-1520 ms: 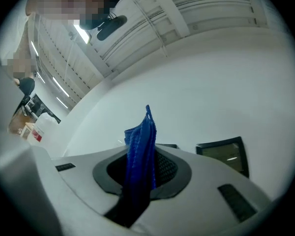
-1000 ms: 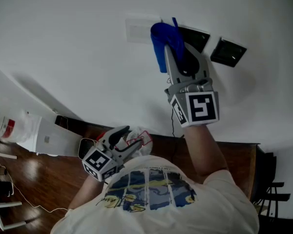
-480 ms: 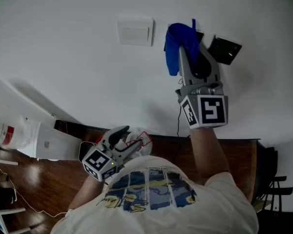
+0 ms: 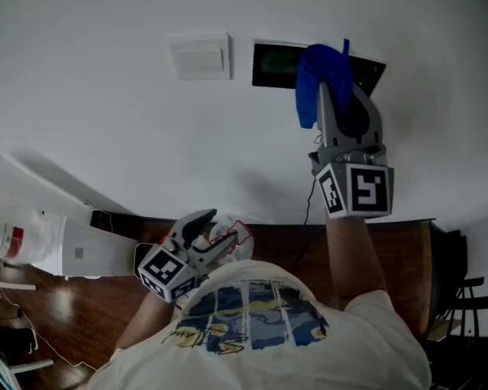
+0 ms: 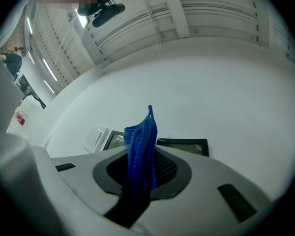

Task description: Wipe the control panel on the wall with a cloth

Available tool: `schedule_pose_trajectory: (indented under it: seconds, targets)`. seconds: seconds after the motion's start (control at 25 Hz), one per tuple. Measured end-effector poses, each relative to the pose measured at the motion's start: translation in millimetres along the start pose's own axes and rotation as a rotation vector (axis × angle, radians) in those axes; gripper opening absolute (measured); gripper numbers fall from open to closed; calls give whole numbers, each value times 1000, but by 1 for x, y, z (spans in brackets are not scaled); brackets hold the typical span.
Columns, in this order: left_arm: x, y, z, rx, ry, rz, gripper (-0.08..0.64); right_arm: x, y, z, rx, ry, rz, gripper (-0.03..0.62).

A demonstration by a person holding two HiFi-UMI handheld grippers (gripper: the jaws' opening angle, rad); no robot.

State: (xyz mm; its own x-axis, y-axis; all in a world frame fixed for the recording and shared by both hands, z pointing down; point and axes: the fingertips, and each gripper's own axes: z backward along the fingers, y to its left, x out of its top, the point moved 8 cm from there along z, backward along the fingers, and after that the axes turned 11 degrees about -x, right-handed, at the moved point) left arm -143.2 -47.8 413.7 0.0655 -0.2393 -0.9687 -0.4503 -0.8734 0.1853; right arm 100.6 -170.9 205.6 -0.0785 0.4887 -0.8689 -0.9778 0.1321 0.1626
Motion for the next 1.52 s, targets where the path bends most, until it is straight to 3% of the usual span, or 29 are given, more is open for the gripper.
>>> schedule_pose_trajectory:
  seconds: [0.2,0.52,0.72,1.08,1.52]
  targets:
    - [-1,-5,0,6,8,32,242,-1,-8,5,-9,4,-9,97]
    - [-5,-7,-1,13,18,15,242,7,-6,47,50,11,-40,97]
    - [-1,-10,-7,5,21,18,242,5,-3,106,128,56,-72,97]
    - [13,-18,-22,-3,-4,13,242,-22,-12,191,193,207,-129,97]
    - [23,-29,-37,61,-23,-6,242,-26,-22,213,261,233,-182,95]
